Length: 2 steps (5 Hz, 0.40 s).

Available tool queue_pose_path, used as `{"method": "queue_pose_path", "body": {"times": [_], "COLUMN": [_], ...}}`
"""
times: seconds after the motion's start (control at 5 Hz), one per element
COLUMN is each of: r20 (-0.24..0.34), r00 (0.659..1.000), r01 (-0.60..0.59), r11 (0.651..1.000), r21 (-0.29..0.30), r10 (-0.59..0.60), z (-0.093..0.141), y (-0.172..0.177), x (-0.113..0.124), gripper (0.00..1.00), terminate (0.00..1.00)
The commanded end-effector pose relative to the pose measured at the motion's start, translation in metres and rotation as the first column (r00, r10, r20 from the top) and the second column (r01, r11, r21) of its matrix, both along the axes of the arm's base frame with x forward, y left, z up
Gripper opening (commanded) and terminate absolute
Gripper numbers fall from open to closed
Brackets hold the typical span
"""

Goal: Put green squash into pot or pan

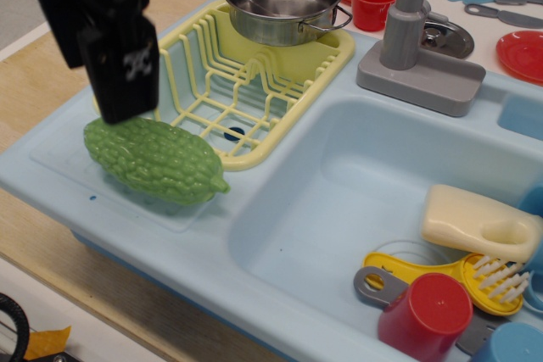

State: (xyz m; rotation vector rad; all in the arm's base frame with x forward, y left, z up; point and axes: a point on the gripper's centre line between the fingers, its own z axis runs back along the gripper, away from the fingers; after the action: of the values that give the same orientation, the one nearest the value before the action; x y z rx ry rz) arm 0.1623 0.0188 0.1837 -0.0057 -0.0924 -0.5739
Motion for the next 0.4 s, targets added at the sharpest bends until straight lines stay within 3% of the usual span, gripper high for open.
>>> {"method": "queue_pose_path", "body": {"times": [0.0, 0.2], "r20": [0.094, 0.137], "r00": [0.948, 0.927], "r01": [0.31, 0.364], "r11": [0.949, 0.926], "r21": [-0.057, -0.1], "r10": [-0.304, -0.349], "z": [-0.008, -0.023], "y": [0.001, -0.001], "x": [0.003, 0.009], "gripper": [1.0, 1.0], "terminate": [0.0, 0.0]}}
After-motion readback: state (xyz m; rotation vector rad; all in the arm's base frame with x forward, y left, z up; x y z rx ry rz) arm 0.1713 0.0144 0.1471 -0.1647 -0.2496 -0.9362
